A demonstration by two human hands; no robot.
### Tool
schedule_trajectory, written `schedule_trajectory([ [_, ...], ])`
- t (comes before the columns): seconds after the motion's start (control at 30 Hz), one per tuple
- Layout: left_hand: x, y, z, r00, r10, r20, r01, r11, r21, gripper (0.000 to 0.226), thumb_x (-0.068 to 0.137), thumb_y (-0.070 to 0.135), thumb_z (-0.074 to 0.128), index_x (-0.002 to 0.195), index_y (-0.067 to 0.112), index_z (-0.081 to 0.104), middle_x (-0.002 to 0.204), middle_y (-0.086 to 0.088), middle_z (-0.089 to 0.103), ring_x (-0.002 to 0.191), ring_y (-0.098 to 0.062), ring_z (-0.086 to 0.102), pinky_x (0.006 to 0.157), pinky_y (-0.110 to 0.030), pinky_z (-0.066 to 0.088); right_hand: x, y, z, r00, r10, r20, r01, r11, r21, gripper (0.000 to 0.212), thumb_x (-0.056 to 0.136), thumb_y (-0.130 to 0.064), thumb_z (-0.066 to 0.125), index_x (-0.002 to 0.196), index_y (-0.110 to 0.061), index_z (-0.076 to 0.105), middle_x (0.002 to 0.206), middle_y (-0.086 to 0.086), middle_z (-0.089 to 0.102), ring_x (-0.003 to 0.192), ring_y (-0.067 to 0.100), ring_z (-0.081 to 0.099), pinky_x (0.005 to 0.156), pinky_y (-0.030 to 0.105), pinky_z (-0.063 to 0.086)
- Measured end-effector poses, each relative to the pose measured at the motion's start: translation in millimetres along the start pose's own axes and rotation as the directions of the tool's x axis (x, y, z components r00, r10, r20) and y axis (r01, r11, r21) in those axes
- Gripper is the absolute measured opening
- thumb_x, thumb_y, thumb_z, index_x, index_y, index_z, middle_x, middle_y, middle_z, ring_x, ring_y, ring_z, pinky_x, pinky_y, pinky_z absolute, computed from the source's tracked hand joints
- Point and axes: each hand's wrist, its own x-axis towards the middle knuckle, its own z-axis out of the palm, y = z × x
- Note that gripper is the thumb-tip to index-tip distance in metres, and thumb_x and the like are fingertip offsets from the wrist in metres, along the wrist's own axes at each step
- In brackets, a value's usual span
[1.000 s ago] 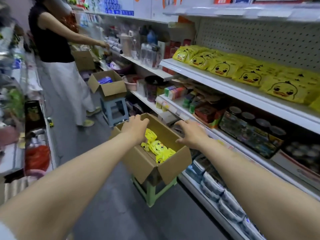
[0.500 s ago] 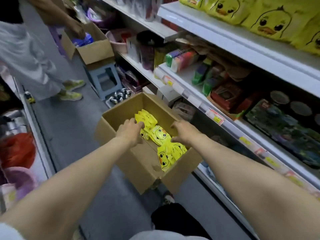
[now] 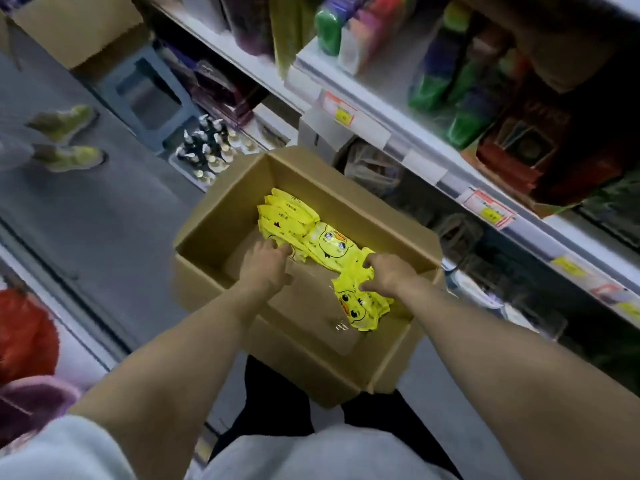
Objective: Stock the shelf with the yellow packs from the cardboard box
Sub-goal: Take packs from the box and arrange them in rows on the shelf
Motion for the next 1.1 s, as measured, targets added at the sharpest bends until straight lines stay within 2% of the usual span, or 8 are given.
schedule_trajectory([
  [0.27,103.1,-68.1,1.6,0.976,0.166,0.142,-0.18,0.979,0.092,0.067,0.083,0.047,0.069,0.142,0.031,0.039,0.143,-0.006,0.039,0.133,-0.028,0.036,0.109,-0.043,0.035,69.4,-53.9,12.7,0.986,0.164,0.013,-0.163,0.956,0.243,0.066,0.081,-0.044,0.076,0.138,-0.02,0.052,0.14,0.009,0.05,0.129,0.028,0.047,0.098,0.035,0.041],
  [0.43,146.8,-89.0,15.6,0.954,0.262,0.146,-0.269,0.963,0.031,0.066,0.084,0.046,0.067,0.142,0.029,0.04,0.146,-0.006,0.033,0.136,-0.028,0.029,0.108,-0.04,0.031,113.3,-64.4,22.6,0.966,0.257,-0.029,-0.236,0.924,0.302,0.065,0.084,-0.038,0.075,0.139,-0.017,0.049,0.138,0.01,0.052,0.127,0.029,0.05,0.092,0.032,0.042],
  [0.6,173.2,-97.0,37.2,0.952,0.296,0.074,-0.291,0.954,-0.069,0.068,0.081,0.036,0.075,0.14,0.028,0.044,0.145,-0.008,0.033,0.135,-0.03,0.03,0.109,-0.043,0.035,144.2,-59.5,38.9,0.949,0.312,-0.03,-0.282,0.891,0.355,0.07,0.08,-0.041,0.078,0.137,-0.015,0.047,0.136,0.012,0.051,0.127,0.031,0.049,0.096,0.036,0.043],
  [0.7,179.7,-102.9,49.7,0.95,0.298,0.097,-0.29,0.953,-0.087,0.066,0.08,0.034,0.075,0.139,0.03,0.045,0.143,-0.007,0.033,0.134,-0.031,0.03,0.11,-0.041,0.032,155.3,-59.3,49.6,0.94,0.339,-0.025,-0.307,0.877,0.369,0.075,0.078,-0.043,0.079,0.139,-0.015,0.044,0.137,0.012,0.051,0.127,0.031,0.048,0.098,0.037,0.044],
  [0.8,183.6,-107.7,60.5,0.945,0.318,0.081,-0.312,0.947,-0.081,0.063,0.081,0.034,0.075,0.138,0.029,0.047,0.14,-0.009,0.035,0.133,-0.032,0.032,0.11,-0.04,0.032,164.5,-59.1,59.4,0.929,0.368,-0.03,-0.337,0.878,0.341,0.078,0.08,-0.042,0.078,0.142,-0.013,0.04,0.139,0.013,0.047,0.13,0.03,0.046,0.101,0.038,0.044],
  [1.03,193.8,-106.1,69.4,0.927,0.375,0.006,-0.375,0.927,0.018,0.058,0.079,0.033,0.075,0.13,0.024,0.049,0.13,-0.011,0.041,0.123,-0.032,0.037,0.102,-0.039,0.038,181.9,-66.6,78.2,0.92,0.39,-0.033,-0.382,0.914,0.135,0.083,0.079,-0.052,0.075,0.142,-0.013,0.038,0.142,0.013,0.041,0.135,0.032,0.037,0.102,0.042,0.042],
  [1.1,195.2,-105.4,71.3,0.918,0.397,-0.001,-0.396,0.916,0.065,0.055,0.079,0.031,0.074,0.127,0.021,0.05,0.127,-0.011,0.042,0.121,-0.031,0.038,0.098,-0.039,0.037,184.0,-69.8,84.1,0.909,0.41,-0.077,-0.404,0.911,0.082,0.083,0.077,-0.052,0.077,0.14,-0.014,0.039,0.14,0.012,0.041,0.133,0.031,0.037,0.1,0.042,0.04],
])
